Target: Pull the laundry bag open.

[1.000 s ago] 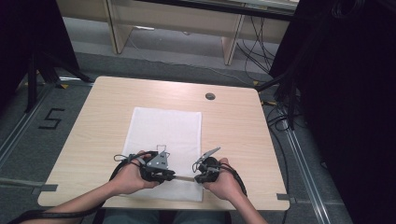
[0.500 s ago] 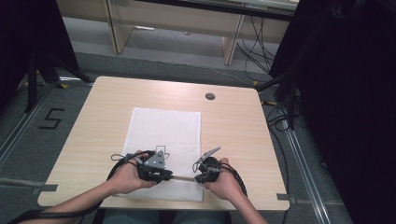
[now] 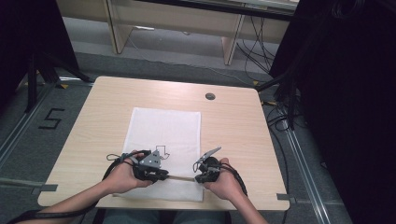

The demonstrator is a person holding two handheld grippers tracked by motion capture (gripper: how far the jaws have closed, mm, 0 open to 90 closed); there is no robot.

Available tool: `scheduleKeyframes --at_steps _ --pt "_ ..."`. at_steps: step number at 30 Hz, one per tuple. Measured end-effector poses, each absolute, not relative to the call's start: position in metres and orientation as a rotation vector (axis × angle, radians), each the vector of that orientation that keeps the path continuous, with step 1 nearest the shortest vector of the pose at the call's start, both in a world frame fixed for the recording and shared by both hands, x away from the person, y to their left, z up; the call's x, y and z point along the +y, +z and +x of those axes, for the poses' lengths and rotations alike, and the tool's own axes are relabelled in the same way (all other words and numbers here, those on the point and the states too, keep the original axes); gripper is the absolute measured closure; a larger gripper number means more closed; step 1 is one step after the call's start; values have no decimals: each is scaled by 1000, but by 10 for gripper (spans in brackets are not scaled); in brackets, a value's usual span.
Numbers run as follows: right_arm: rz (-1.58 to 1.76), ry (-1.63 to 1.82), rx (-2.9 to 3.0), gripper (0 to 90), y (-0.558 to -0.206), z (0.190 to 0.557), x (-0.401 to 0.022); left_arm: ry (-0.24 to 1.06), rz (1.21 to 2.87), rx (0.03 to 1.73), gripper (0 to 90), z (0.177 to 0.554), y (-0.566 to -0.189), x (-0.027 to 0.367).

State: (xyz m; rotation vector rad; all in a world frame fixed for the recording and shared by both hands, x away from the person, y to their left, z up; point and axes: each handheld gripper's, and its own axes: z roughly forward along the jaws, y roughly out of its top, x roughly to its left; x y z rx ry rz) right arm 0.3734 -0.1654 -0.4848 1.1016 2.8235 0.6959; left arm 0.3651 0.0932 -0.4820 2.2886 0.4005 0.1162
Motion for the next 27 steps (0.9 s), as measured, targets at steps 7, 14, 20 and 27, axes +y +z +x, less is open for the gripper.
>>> scheduleKeyframes --at_steps 7,14,20,27 --pt "1109 697 2822 900 -485 373 -165 115 2298 390 822 365 -482 95" --pt "1107 702 2825 900 -485 373 -166 120 2301 401 822 365 -481 102" --pt "1110 698 2822 900 -485 373 -165 126 2300 403 822 364 -480 107" --pt "1108 697 2822 900 -485 373 -165 130 2290 406 822 364 -479 109"
